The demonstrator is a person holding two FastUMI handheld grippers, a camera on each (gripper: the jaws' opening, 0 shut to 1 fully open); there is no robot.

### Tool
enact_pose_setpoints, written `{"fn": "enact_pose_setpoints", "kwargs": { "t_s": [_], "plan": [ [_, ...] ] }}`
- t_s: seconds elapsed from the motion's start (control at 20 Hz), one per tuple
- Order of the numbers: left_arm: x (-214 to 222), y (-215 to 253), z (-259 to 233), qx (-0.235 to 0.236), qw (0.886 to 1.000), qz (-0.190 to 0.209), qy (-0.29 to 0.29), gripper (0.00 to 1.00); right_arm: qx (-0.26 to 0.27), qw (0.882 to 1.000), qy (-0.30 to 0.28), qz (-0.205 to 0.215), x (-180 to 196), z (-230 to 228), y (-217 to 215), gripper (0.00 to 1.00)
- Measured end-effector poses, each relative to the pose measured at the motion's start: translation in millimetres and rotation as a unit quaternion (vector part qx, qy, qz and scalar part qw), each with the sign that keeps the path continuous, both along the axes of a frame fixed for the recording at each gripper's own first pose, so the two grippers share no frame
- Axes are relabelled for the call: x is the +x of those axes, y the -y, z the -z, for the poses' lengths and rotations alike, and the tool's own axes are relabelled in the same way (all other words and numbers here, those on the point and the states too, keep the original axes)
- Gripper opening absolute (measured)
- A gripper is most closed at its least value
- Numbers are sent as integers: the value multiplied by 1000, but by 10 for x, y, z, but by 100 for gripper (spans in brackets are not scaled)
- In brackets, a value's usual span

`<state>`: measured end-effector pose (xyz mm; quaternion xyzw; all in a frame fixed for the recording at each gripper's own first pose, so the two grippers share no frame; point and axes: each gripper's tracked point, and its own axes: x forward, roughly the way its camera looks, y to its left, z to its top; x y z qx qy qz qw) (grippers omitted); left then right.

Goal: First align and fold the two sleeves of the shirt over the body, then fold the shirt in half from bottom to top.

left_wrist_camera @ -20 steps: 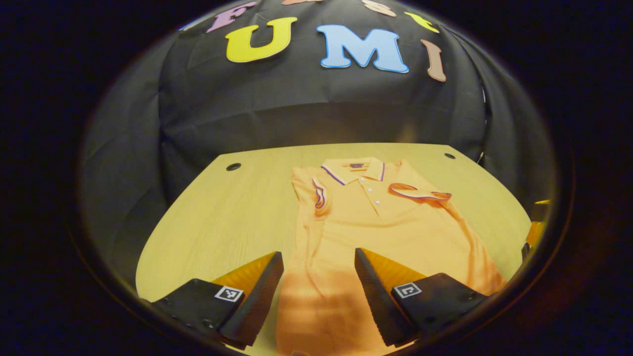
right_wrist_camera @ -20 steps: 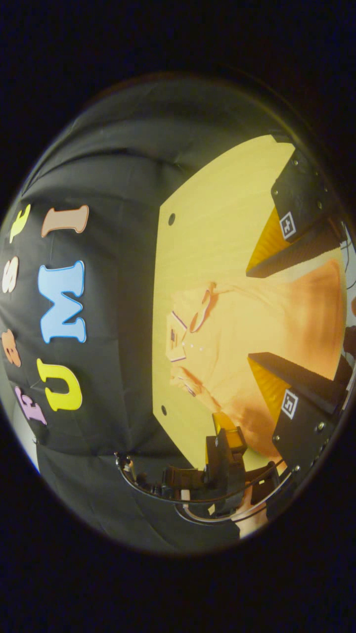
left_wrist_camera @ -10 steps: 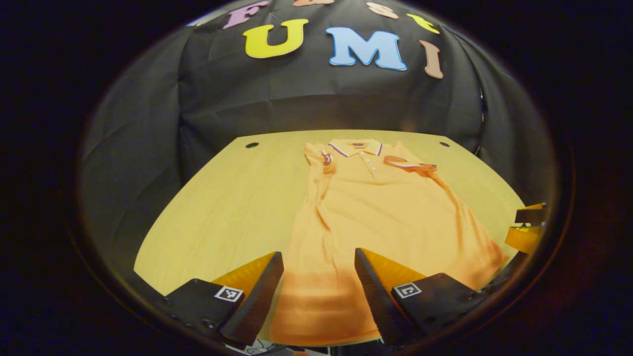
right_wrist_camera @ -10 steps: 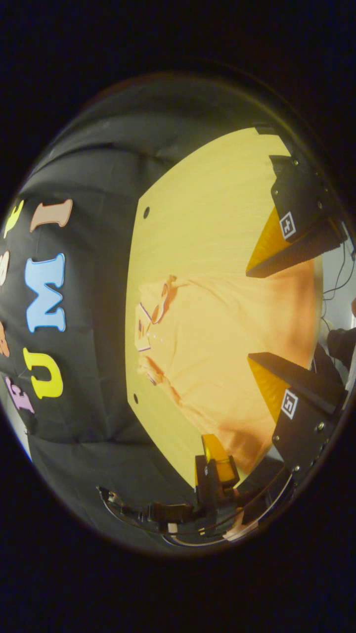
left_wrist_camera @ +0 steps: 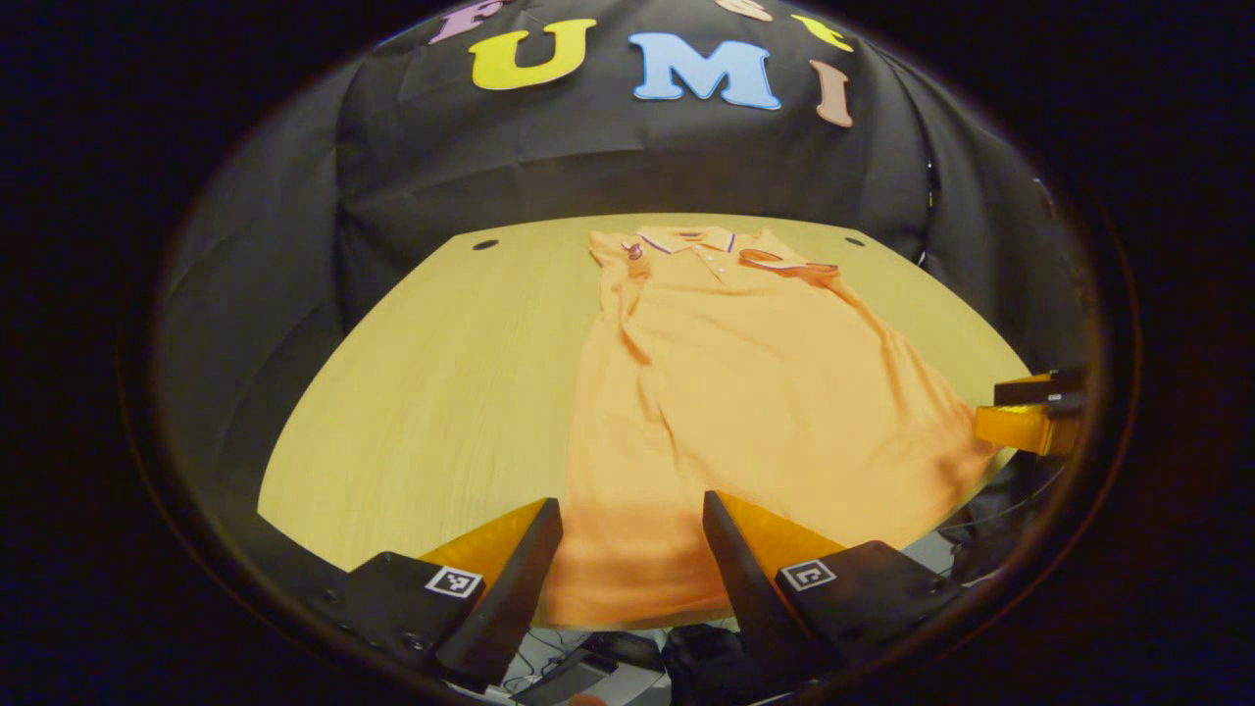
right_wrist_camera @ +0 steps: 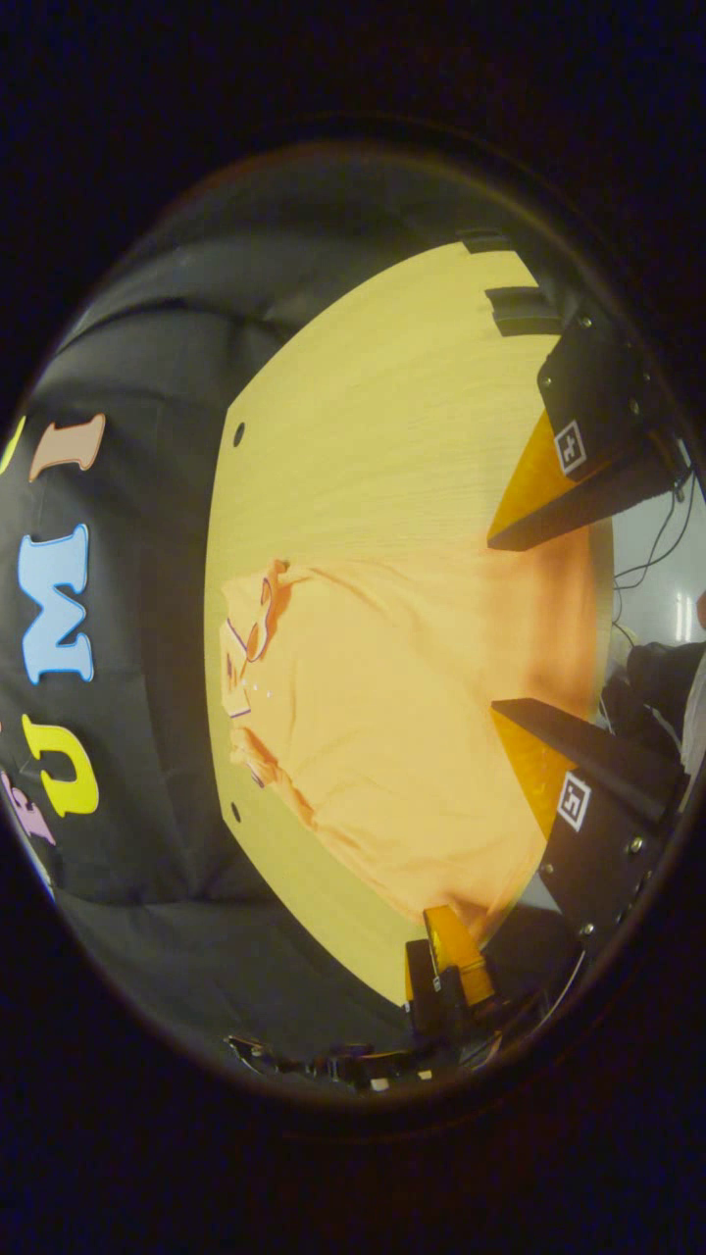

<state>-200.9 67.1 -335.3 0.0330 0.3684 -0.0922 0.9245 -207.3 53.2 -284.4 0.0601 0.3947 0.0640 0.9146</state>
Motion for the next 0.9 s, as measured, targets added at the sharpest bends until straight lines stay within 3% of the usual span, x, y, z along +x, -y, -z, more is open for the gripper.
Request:
{"fn": "enact_pose_setpoints", "kwargs": {
  "t_s": [0.5,0.9],
  "plan": [
    [-273,-104,95,-7,1000,14,-19,95,-20,999,-43,-7,-230,273,-40,94],
    [-324,-49,146,3,999,27,-23,96,-33,998,-53,18,-256,353,157,94]
  ]
}}
